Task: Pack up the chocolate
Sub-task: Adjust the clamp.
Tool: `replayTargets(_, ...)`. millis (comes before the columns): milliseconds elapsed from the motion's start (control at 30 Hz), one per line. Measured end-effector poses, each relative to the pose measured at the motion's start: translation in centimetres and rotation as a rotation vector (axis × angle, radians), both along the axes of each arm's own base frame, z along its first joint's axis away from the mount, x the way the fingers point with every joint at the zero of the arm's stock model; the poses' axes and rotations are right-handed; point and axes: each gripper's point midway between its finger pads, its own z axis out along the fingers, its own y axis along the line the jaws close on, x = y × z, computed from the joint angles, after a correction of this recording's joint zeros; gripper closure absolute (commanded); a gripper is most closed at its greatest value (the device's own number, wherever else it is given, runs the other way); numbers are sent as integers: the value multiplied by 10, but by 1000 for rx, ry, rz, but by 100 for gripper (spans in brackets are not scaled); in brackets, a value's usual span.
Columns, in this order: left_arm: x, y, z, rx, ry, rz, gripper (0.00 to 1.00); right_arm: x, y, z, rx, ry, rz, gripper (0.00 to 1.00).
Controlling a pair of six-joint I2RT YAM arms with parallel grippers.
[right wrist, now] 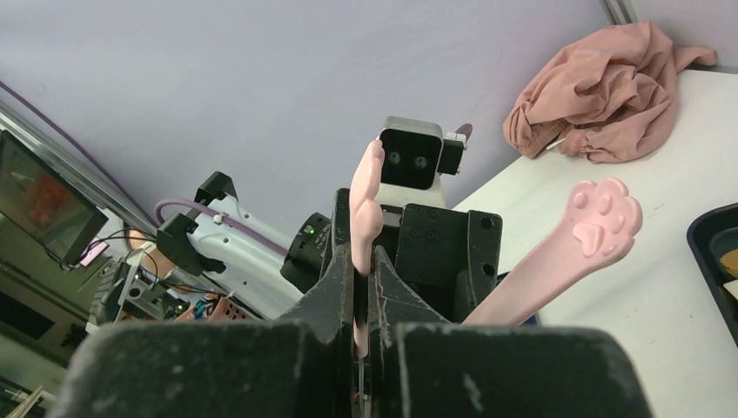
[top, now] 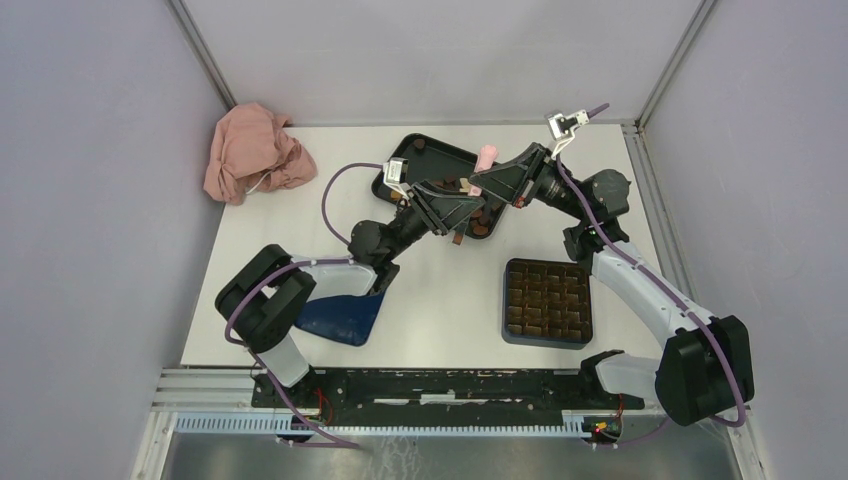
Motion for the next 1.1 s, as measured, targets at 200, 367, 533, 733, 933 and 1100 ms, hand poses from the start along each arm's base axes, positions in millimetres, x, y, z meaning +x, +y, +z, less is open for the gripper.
replayTargets(200,0,0,1,-4,-3,1,43,1,0,0,-6,-13,-5,100)
replayTargets(367,-1,1,2,-7,-6,1,38,2,0,-2,-16,-25,-11,100)
replayTargets(533,0,-1,-1,-1,1,0,32,2,0,-4,-30,-48,-18,100)
replayTargets(733,2,-1,-1,-2,6,4,33,4,0,-7,-46,-63,-26,100)
replayTargets(933,4,-1,-1,-14,22,25,38,5,0,-8,-54,-79,-33,100)
replayTargets(1100,5,-1,-1,-17,32,33,43,5,0,-8,-57,-87,-35,99)
